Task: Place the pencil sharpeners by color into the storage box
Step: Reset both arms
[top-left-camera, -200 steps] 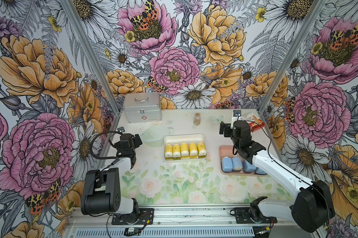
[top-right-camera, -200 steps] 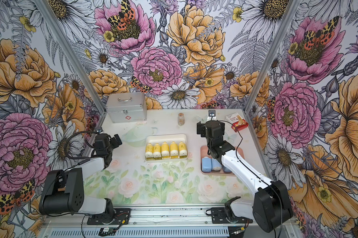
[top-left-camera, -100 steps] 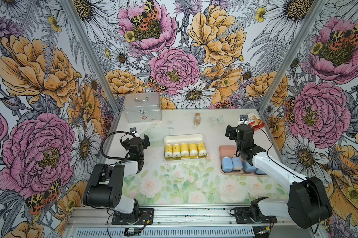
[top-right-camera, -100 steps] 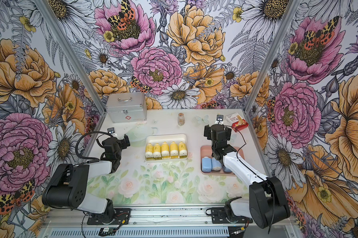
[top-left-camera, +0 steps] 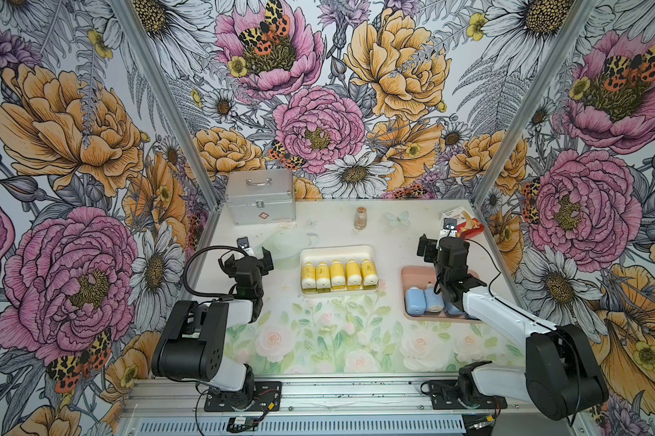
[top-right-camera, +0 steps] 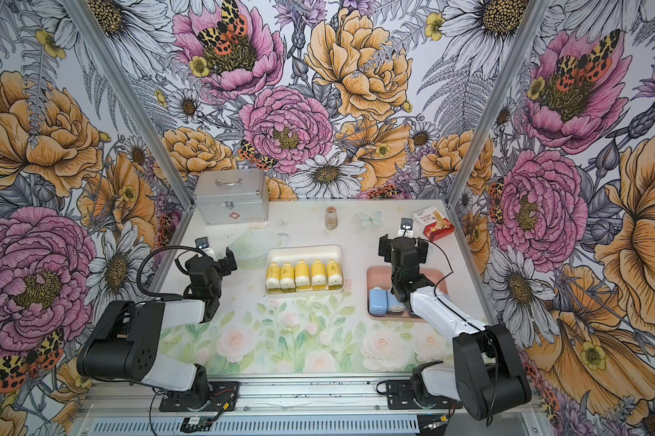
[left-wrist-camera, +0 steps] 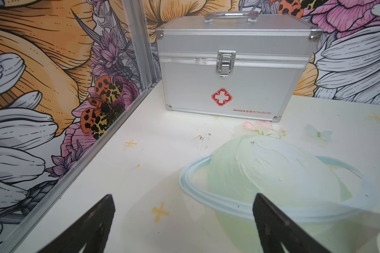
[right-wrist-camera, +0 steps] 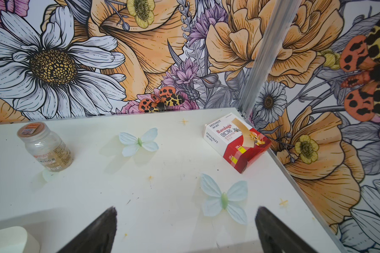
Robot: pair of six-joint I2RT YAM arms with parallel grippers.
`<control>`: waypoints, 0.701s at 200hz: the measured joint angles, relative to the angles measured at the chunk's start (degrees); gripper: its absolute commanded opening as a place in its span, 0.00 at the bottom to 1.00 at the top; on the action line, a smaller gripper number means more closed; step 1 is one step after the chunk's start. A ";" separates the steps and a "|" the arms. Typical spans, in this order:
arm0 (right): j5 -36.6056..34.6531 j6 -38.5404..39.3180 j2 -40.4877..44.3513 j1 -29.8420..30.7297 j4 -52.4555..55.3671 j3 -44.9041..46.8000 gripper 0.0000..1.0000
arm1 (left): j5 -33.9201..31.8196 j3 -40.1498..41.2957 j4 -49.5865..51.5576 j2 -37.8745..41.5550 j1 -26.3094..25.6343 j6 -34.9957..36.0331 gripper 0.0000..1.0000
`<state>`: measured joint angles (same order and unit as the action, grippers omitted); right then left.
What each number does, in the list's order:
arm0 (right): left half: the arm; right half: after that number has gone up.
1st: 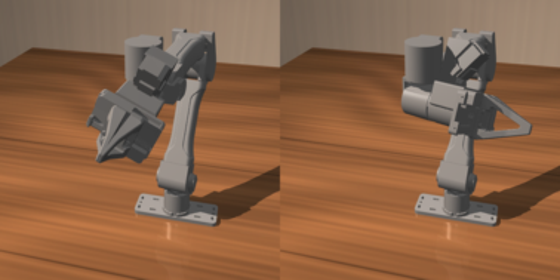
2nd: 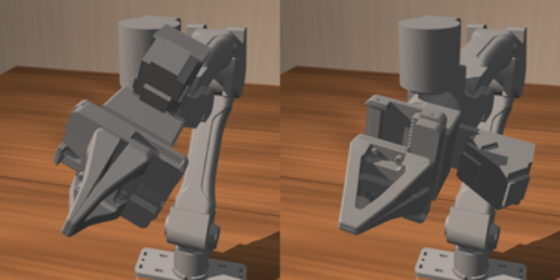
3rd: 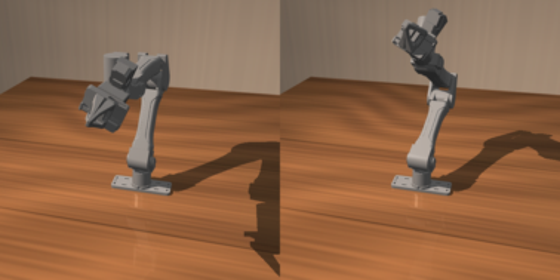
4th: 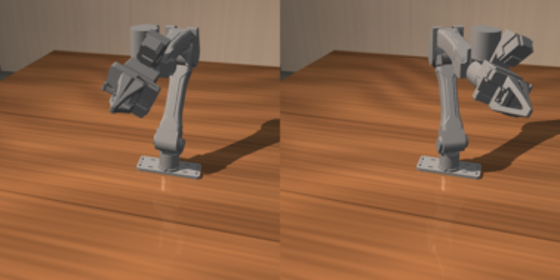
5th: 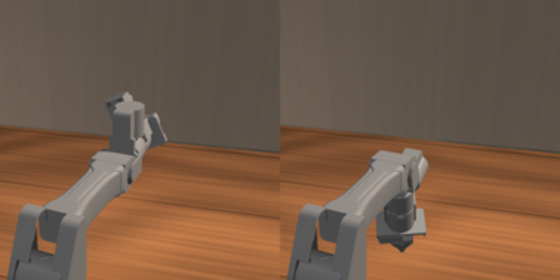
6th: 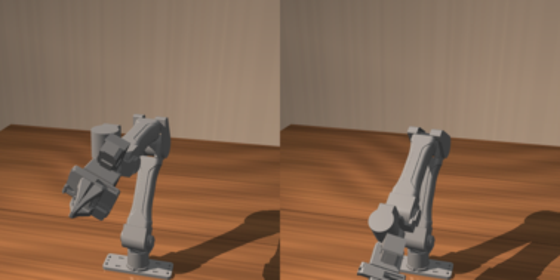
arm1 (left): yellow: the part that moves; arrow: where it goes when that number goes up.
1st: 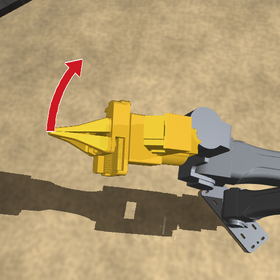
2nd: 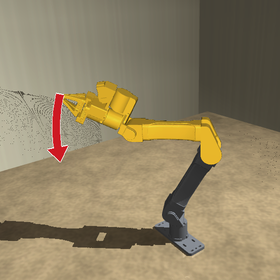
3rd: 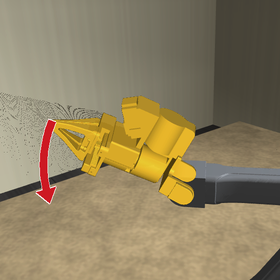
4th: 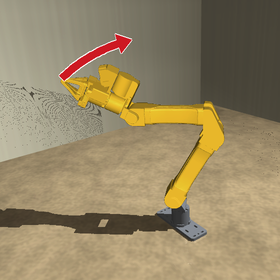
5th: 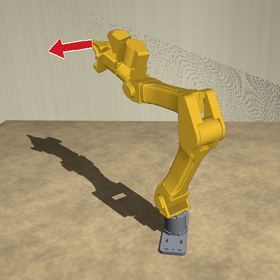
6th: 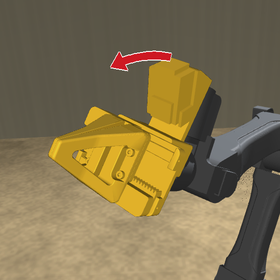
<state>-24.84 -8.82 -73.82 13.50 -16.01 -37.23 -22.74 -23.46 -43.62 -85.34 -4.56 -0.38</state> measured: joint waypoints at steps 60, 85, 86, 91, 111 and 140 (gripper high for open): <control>0.90 1.86 0.70 -2.75 -3.54 2.45 1.00 | 0.98 6.16 -11.72 -0.90 -0.11 1.03 0.99; 1.09 3.19 0.70 -3.85 -5.77 4.92 1.00 | 1.36 9.03 -17.44 -4.20 -1.09 2.32 0.99; 1.07 3.26 0.70 -3.89 -5.81 4.98 1.00 | 1.36 9.03 -17.46 -4.22 -1.11 2.32 0.99; 1.09 3.41 0.70 -4.09 -6.10 5.38 1.00 | 1.38 9.11 -17.75 -4.28 -1.33 2.47 0.99; 1.09 4.35 0.70 -4.94 -6.93 6.45 1.00 | 1.51 8.76 -19.45 -4.35 -1.44 2.93 0.99; 1.09 5.33 0.52 -5.64 -10.03 8.20 1.00 | 1.73 7.13 -18.99 -4.35 -1.27 2.91 0.99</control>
<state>-23.75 -3.49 -73.30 7.86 -26.04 -29.04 -21.02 -16.34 -62.61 -89.69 -5.82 2.52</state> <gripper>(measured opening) 0.996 0.986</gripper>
